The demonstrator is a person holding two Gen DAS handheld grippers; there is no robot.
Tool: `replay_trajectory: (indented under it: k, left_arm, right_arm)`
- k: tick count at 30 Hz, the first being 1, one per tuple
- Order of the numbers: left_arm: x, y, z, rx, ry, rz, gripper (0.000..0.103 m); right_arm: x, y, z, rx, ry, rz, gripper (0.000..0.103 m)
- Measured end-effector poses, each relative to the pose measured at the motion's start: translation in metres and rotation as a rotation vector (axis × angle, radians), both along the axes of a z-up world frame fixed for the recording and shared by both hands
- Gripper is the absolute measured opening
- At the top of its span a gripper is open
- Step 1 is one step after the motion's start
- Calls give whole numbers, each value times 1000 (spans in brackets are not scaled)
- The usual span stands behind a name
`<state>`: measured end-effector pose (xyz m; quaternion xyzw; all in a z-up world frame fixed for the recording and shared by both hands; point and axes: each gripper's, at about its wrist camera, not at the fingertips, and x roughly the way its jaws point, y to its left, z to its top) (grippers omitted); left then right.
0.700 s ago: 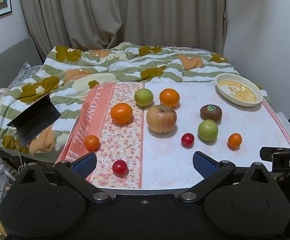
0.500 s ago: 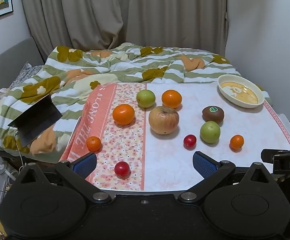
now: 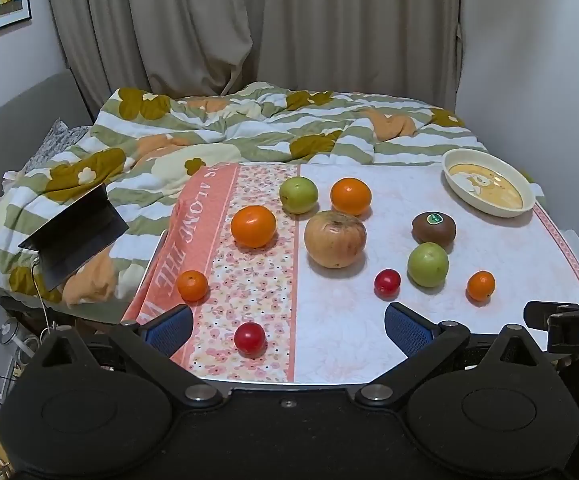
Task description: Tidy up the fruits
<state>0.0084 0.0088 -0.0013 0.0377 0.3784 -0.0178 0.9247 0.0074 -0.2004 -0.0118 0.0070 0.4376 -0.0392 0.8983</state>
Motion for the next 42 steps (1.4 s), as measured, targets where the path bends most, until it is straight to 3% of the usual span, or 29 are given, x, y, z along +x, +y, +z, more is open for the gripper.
replay_trajectory:
  k: [42]
  left_arm:
    - [1,7,0,5,3,11,103]
  right_arm:
    - [4,8,3,3,9,11,103]
